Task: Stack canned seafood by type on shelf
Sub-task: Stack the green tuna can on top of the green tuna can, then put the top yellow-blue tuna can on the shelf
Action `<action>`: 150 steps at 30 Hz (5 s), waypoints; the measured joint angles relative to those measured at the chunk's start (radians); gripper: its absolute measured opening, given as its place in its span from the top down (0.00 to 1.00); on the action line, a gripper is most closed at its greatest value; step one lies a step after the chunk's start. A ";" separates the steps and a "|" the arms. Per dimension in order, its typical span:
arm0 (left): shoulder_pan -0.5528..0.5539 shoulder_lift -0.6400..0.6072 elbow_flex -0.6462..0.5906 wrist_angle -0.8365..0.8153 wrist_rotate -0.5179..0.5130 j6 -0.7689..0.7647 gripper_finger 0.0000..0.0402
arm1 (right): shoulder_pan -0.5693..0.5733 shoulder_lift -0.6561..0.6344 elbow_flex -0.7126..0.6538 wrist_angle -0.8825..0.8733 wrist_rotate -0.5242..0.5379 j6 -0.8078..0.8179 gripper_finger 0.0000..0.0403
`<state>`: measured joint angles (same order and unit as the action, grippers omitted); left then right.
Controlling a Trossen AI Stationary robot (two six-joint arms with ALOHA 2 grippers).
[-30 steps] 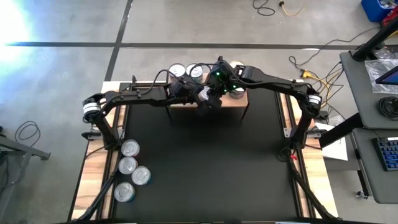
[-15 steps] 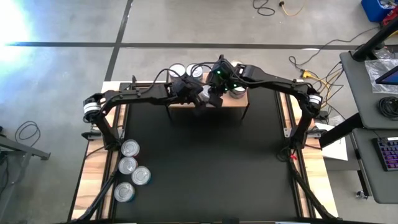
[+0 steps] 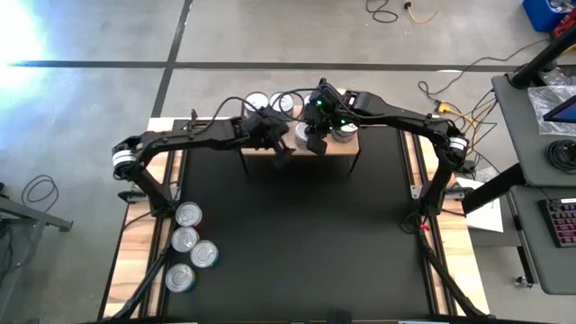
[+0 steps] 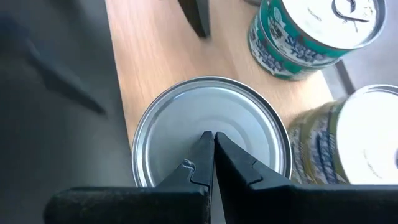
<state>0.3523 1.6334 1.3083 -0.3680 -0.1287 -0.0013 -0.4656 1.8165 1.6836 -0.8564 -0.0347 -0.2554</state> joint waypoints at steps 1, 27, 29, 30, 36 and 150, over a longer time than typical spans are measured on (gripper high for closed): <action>0.000 -0.016 0.000 -0.016 0.000 0.000 0.00 | -0.002 -0.005 0.000 -0.008 0.007 -0.019 0.98; -0.023 -0.372 -0.003 -0.026 -0.052 -0.017 0.00 | -0.048 -0.124 -0.004 -0.018 0.037 0.003 0.98; -0.023 -0.386 -0.003 -0.027 -0.071 -0.017 0.00 | -0.048 -0.156 -0.007 -0.033 0.039 0.023 0.98; -0.023 -0.392 -0.003 -0.028 -0.075 -0.017 0.00 | -0.047 -0.173 -0.009 -0.044 0.039 0.033 0.98; -0.023 -0.404 -0.008 -0.032 -0.082 -0.028 0.00 | -0.082 -0.277 -0.008 -0.124 0.060 0.069 0.98; -0.822 -0.004 -0.149 -1.071 0.526 -1.205 0.03 | 0.698 -0.604 -0.230 0.106 0.426 0.218 0.98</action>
<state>-0.4696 1.6299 1.1590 -1.4395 0.3968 -1.2065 0.2329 1.2121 1.4540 -0.7502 0.3915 -0.0374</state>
